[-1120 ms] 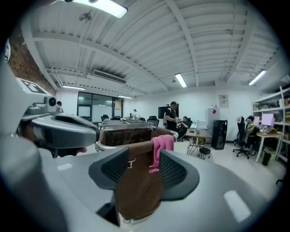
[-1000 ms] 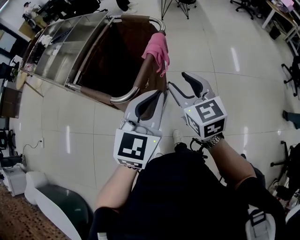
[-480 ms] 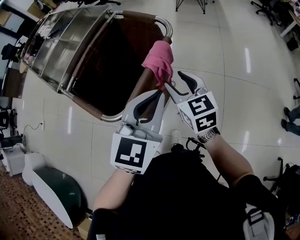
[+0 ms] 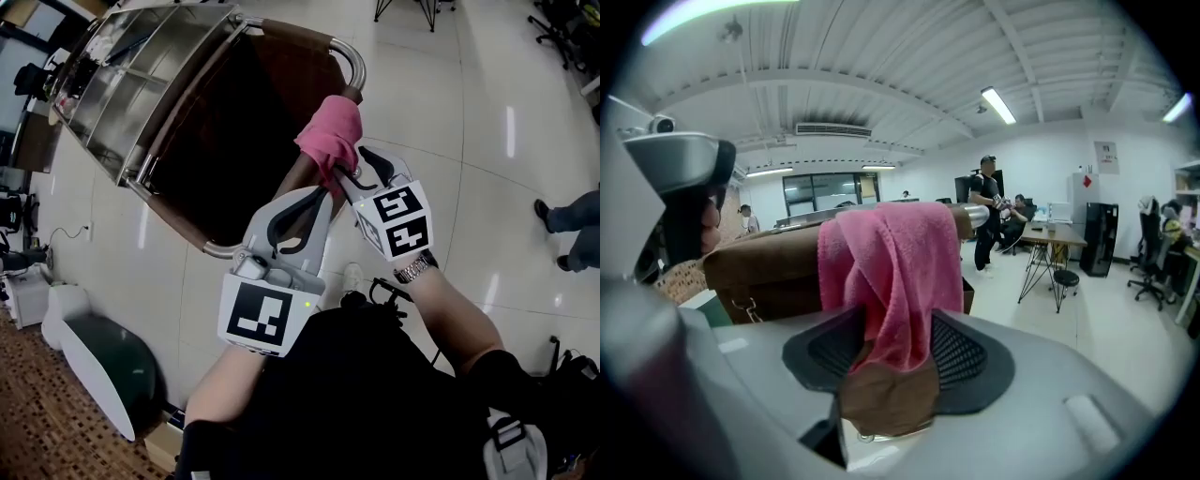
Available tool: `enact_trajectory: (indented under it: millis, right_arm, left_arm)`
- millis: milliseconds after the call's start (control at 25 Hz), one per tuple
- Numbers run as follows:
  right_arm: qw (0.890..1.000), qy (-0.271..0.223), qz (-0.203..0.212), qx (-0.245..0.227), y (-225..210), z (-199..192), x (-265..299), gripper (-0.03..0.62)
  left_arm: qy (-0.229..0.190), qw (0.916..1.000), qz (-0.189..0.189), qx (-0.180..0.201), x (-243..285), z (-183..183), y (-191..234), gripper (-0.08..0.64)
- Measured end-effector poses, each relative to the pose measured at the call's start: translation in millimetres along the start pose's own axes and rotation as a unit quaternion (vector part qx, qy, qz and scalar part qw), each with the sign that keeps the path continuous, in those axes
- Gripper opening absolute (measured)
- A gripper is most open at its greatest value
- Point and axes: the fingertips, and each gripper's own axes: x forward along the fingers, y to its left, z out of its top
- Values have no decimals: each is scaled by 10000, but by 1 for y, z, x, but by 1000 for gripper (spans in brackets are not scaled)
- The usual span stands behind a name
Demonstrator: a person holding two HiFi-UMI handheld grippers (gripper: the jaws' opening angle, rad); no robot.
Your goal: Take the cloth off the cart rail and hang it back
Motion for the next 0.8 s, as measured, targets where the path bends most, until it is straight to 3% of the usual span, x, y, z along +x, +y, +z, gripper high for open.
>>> enact_trajectory:
  millis: [80,240,600,800]
  right_arm:
    - [10000,42,-14,85,-3,-3,3,175]
    - [9999,-4,-50,98,-5,-1,-2,14]
    - [9970,-704,-217,-248,17,52,-49,9]
    - [9912,-1159,-247,-587,52,96,-91,14]
  left_arm:
    - [-4,10000,4,-27,1,-1,1,3]
    - [-35,10000,26,-42,-2,1,0,3]
    - [-219,9997,125,-20,-29,18,-8,3]
    - [-441,9988,212,-6,-66,33,-15,3]
